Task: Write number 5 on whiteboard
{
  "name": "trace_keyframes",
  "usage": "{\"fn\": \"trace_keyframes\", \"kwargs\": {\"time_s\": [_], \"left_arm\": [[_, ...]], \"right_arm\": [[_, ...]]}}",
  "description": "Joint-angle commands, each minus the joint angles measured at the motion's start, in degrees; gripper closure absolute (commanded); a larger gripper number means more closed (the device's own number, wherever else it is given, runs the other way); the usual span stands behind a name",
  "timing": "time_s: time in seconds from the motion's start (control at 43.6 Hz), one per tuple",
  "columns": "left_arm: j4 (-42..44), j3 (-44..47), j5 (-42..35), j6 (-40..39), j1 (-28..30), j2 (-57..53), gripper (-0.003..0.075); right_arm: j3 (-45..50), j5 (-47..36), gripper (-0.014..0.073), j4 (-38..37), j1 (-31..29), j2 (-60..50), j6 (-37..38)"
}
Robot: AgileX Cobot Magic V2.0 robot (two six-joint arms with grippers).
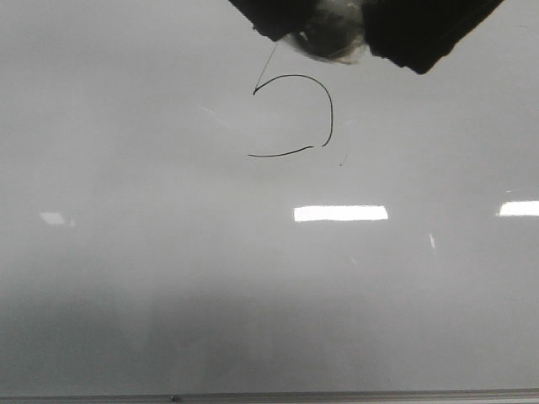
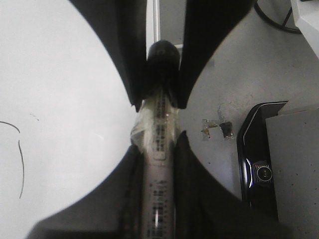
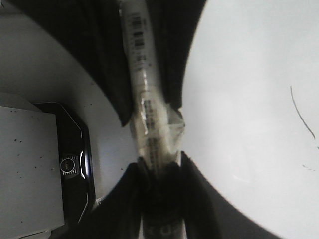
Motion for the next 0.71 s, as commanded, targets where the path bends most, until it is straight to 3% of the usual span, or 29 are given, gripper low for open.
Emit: {"fn": "trace_keyframes", "kwargs": {"time_s": [0.0,0.138,0.184,0.344,0.482,0.574,0.688], "left_arm": [[-1.83,-1.92,-3.20,-0.61,-0.44,-1.72,0.0741],[-1.78,-1.92,-3.20,-0.88,0.81,-1.72,0.0741],[-1.78,-1.48,-3.32,-1.59,2.04,-1.82,0.0741],[-4.36,1.88,-5.19,-2.88,9.20,-4.05,0.0741],[-10.55,8.77,-11.46,-2.74,18.42,-9.56,0.0741],[-14.46,14.25,-18.26,-2.74,25.02,-14.20,0.0741],[-18.87,22.54,-27.29,-2.74,32.53,-20.97,0.0741]], "right_arm": [[-1.92,-2.46,0.0493,2.49,0.02,-1.63,1.14],[-1.92,-2.53,0.0288,2.37,-0.39,-2.16,3.82],[-1.85,-2.68,0.0275,1.96,-1.10,-2.77,5.53],[0.87,-4.35,0.0277,1.00,-6.43,-7.91,9.96],[9.22,-13.23,0.0288,1.00,-13.38,-16.32,15.92],[17.11,-19.71,0.0344,1.00,-18.64,-22.71,23.34],[25.56,-24.04,0.0435,1.00,-24.01,-31.03,27.22]]}}
